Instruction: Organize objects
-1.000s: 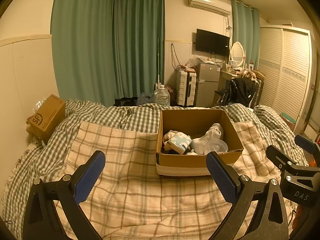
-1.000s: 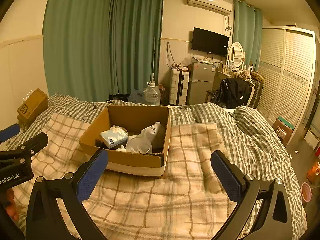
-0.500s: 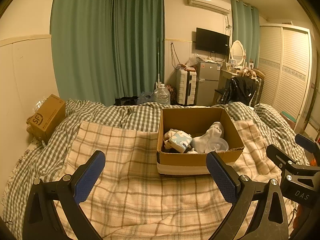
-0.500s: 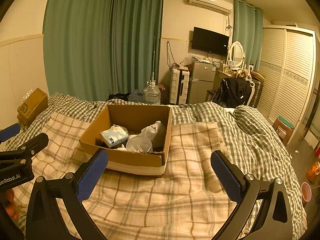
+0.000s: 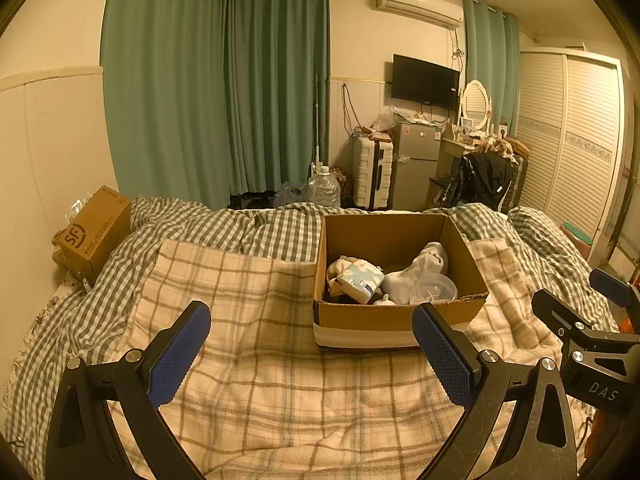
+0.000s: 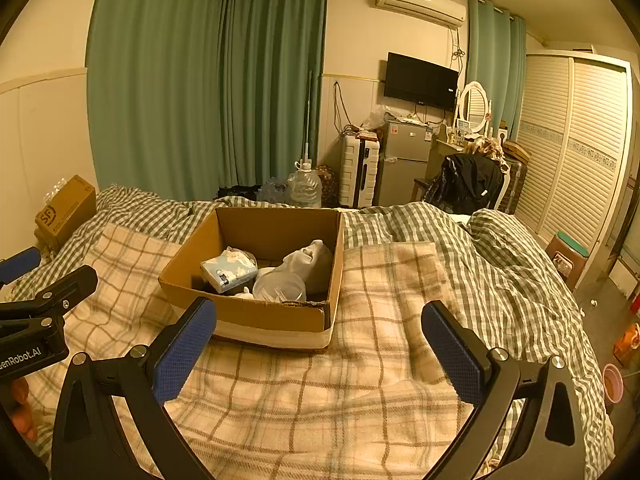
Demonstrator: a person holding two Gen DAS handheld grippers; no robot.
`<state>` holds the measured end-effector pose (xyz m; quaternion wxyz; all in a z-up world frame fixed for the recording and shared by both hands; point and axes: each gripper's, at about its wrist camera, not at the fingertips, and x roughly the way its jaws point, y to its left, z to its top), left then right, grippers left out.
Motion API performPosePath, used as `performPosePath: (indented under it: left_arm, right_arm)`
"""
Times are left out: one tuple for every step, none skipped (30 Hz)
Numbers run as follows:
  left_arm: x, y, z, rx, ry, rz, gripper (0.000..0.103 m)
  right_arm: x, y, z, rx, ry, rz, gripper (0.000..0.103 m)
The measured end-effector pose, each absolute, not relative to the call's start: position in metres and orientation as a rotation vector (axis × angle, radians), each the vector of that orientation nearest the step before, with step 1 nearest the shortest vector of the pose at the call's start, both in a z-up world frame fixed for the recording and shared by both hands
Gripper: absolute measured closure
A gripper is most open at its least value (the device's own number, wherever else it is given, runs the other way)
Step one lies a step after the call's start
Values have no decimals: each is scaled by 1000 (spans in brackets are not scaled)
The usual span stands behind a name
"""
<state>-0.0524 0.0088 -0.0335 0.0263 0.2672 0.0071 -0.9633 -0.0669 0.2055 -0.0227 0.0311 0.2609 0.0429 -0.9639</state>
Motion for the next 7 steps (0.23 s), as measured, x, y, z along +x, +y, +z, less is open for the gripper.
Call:
performPosePath:
  left_arm:
    - [-52, 9, -34, 826, 23, -2977, 0]
    - [-52, 9, -33, 823, 22, -2975, 0]
    - [-52, 9, -34, 820, 21, -2974, 0]
    - [-52, 9, -34, 816, 21, -2972, 0]
    - [-52, 9, -34, 815, 22, -2971, 0]
    - [-52, 9, -34, 817, 23, -2974, 0]
    - [-52, 9, -35, 818, 22, -2976, 0]
  right_arm:
    - [-67, 205, -23, 804, 132, -2970, 0]
    - [-67, 206, -23, 803, 131, -2970, 0]
    - [-67, 206, -23, 803, 129, -2969, 0]
    - [-66, 206, -23, 804, 126, -2968, 0]
    - [-66, 206, -23, 805, 124, -2968, 0]
    - [-67, 206, -23, 807, 124, -2967, 0]
    - [-67, 206, -23, 808, 124, -2968, 0]
